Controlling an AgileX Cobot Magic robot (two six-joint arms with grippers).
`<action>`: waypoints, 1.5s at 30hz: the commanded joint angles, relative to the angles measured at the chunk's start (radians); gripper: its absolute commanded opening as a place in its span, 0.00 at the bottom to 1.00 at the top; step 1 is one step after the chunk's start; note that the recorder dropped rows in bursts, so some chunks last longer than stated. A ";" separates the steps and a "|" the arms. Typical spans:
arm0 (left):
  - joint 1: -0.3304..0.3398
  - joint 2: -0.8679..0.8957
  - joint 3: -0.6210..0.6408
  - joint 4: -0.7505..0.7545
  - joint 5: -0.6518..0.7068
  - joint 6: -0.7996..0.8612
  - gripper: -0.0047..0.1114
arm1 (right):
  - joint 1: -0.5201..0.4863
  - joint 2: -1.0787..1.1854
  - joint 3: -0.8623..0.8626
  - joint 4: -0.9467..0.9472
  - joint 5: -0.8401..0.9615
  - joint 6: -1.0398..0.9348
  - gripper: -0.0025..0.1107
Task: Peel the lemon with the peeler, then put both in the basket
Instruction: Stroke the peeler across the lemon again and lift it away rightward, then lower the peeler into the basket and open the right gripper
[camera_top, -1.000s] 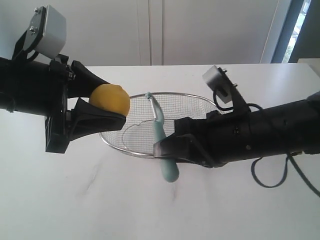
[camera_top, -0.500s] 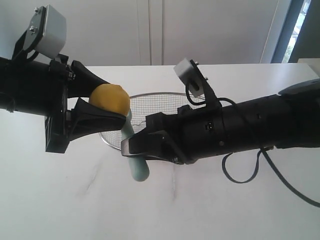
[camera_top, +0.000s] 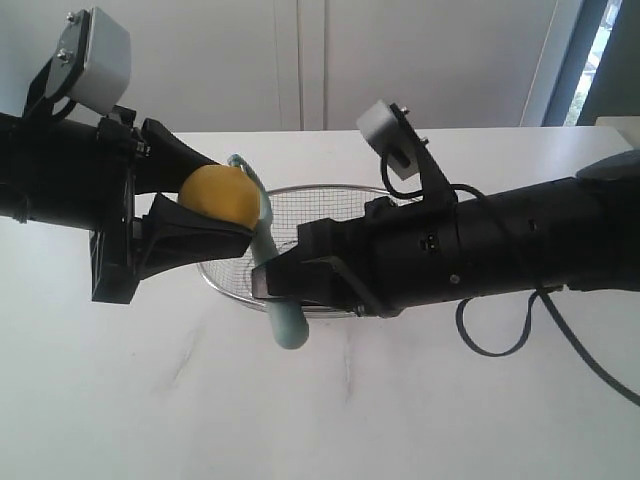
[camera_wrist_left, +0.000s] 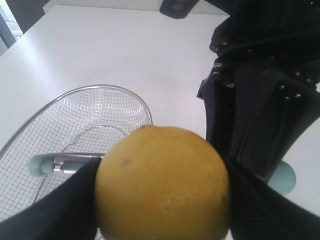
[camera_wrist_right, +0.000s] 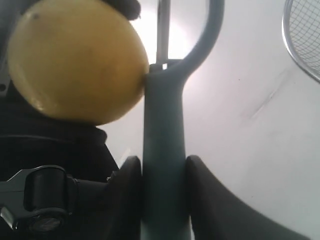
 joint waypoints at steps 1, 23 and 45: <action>-0.005 -0.005 0.001 -0.018 0.014 0.000 0.05 | -0.001 -0.040 -0.006 -0.011 -0.002 0.012 0.02; -0.005 -0.005 0.001 -0.018 0.017 0.000 0.05 | -0.001 -0.399 -0.011 -0.241 -0.043 0.221 0.02; -0.005 -0.050 -0.161 0.664 0.201 -0.954 0.04 | -0.001 0.109 -0.516 -1.569 -0.069 0.851 0.02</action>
